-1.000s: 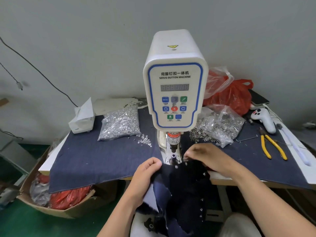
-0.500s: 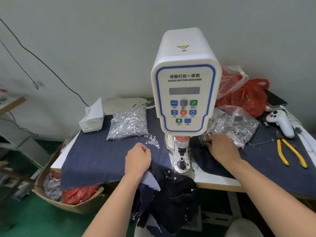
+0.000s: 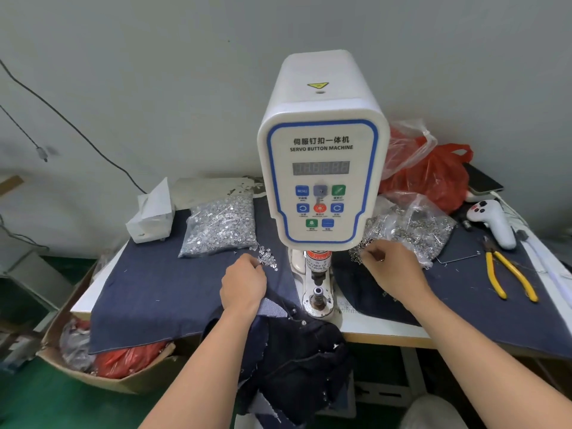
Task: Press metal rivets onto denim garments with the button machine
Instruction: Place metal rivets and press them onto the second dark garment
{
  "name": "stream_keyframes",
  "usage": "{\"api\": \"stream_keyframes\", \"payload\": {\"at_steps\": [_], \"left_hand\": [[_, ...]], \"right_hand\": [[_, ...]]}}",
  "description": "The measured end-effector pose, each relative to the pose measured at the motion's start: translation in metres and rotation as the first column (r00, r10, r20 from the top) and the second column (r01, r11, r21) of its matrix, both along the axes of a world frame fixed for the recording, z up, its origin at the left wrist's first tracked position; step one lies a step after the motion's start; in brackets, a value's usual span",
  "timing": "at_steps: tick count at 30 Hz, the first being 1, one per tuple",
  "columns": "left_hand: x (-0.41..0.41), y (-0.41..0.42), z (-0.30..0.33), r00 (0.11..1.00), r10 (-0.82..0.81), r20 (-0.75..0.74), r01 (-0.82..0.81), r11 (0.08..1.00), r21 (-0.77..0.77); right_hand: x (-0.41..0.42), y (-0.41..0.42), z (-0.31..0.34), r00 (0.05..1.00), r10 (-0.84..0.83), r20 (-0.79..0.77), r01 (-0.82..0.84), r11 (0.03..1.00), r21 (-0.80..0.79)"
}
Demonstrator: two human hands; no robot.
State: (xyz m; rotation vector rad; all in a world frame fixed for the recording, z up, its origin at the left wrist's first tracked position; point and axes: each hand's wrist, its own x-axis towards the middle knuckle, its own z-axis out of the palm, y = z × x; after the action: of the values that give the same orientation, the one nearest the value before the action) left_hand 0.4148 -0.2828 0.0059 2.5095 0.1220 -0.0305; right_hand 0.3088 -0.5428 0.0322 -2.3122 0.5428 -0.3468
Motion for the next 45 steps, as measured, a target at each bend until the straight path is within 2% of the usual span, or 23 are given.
{"api": "stream_keyframes", "payload": {"at_steps": [3, 6, 9, 12, 18, 21, 26, 31, 45], "left_hand": [[-0.003, 0.003, 0.001, 1.0, 0.002, 0.015, -0.001, 0.999, -0.051], [-0.007, 0.007, 0.004, 0.998, -0.027, 0.052, 0.032, 0.993, -0.112], [-0.013, 0.012, 0.009, 0.996, -0.073, 0.058, 0.084, 0.974, -0.209], [-0.021, 0.017, 0.012, 0.991, -0.124, 0.048, 0.133, 0.936, -0.325], [-0.046, 0.02, 0.014, 0.967, -0.251, 0.039, 0.236, 0.831, -0.503], [-0.057, 0.019, 0.016, 0.944, -0.324, 0.068, 0.312, 0.802, -0.509], [-0.066, 0.012, 0.018, 0.936, -0.348, 0.063, 0.327, 0.786, -0.525], [-0.071, 0.004, 0.02, 0.927, -0.367, 0.07, 0.343, 0.761, -0.551], [-0.075, -0.003, 0.016, 0.914, -0.391, 0.111, 0.382, 0.735, -0.56]], "right_hand": [[-0.007, 0.011, 0.004, 0.999, -0.032, 0.034, 0.019, 0.946, 0.323], [-0.016, 0.021, 0.006, 0.998, -0.062, -0.012, 0.055, 0.76, 0.647], [-0.022, 0.03, 0.007, 0.995, -0.027, -0.091, 0.089, 0.601, 0.794], [-0.026, 0.041, 0.008, 0.992, 0.035, -0.122, 0.09, 0.476, 0.875], [-0.026, 0.058, 0.007, 0.986, 0.099, -0.136, 0.094, 0.348, 0.933], [-0.025, 0.064, 0.009, 0.983, 0.103, -0.151, 0.116, 0.283, 0.952], [-0.026, 0.067, 0.014, 0.984, 0.085, -0.159, 0.151, 0.093, 0.984], [-0.027, 0.072, 0.015, 0.981, 0.082, -0.173, 0.174, 0.004, 0.985], [-0.028, 0.075, 0.024, 0.974, 0.108, -0.199, 0.214, -0.152, 0.965]]}}
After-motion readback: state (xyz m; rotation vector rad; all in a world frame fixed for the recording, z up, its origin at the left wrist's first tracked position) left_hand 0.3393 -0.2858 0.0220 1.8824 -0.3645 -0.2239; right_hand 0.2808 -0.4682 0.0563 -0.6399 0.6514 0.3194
